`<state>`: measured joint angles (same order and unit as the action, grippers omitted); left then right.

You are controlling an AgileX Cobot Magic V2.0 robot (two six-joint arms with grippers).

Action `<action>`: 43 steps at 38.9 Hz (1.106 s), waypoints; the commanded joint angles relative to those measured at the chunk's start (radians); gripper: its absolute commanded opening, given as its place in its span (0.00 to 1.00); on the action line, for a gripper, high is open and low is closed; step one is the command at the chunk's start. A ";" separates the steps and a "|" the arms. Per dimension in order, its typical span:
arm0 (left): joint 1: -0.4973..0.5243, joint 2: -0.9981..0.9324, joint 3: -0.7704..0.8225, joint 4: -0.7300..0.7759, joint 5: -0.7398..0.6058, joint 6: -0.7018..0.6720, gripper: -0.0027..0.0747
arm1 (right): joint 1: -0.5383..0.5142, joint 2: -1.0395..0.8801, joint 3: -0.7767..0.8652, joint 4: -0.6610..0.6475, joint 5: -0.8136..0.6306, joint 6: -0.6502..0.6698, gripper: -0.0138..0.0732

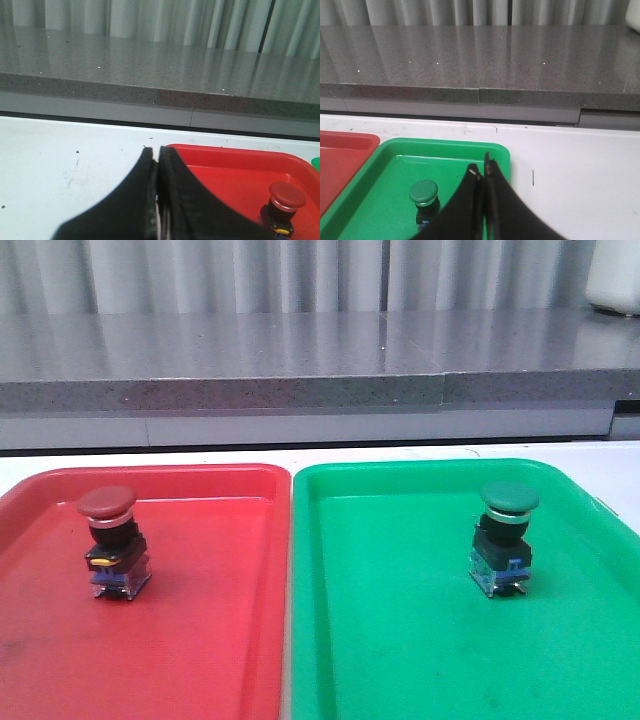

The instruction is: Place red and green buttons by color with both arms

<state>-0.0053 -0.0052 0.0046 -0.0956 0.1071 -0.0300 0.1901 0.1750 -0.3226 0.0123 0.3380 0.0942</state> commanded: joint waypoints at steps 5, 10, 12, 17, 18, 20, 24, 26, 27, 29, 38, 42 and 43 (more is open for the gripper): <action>0.001 -0.017 0.024 -0.009 -0.085 -0.005 0.01 | -0.007 0.008 -0.029 -0.012 -0.085 -0.006 0.08; 0.001 -0.017 0.024 -0.009 -0.085 -0.005 0.01 | -0.007 0.008 -0.029 -0.012 -0.085 -0.006 0.08; 0.001 -0.017 0.024 -0.009 -0.085 -0.005 0.01 | -0.007 0.008 -0.029 -0.019 -0.087 -0.007 0.08; 0.001 -0.017 0.024 -0.009 -0.085 -0.005 0.01 | -0.013 -0.007 0.044 -0.024 -0.194 -0.041 0.08; 0.001 -0.017 0.024 -0.009 -0.085 -0.005 0.01 | -0.019 -0.015 0.072 -0.012 -0.237 -0.061 0.08; 0.001 -0.017 0.024 -0.009 -0.085 -0.005 0.01 | -0.036 -0.032 0.132 0.007 -0.308 -0.094 0.08; 0.001 -0.017 0.024 -0.009 -0.085 -0.005 0.01 | -0.084 -0.087 0.233 0.046 -0.378 -0.109 0.08; 0.001 -0.017 0.024 -0.009 -0.085 -0.005 0.01 | -0.106 -0.115 0.269 0.048 -0.375 -0.109 0.08; 0.001 -0.017 0.024 -0.009 -0.085 -0.005 0.01 | -0.116 -0.130 0.282 0.048 -0.368 -0.109 0.08; 0.001 -0.017 0.024 -0.009 -0.085 -0.005 0.01 | -0.132 -0.157 0.313 0.048 -0.338 -0.109 0.08; 0.001 -0.015 0.024 -0.009 -0.085 -0.005 0.01 | -0.143 -0.203 0.344 0.036 -0.215 -0.125 0.08; 0.001 -0.015 0.024 -0.009 -0.085 -0.005 0.01 | -0.143 -0.202 0.344 0.037 -0.214 -0.125 0.08; 0.001 -0.015 0.024 -0.009 -0.085 -0.005 0.01 | -0.143 -0.202 0.344 0.037 -0.214 -0.125 0.08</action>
<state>-0.0053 -0.0052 0.0046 -0.0963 0.0995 -0.0300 0.0526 -0.0091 0.0275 0.0590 0.1921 -0.0204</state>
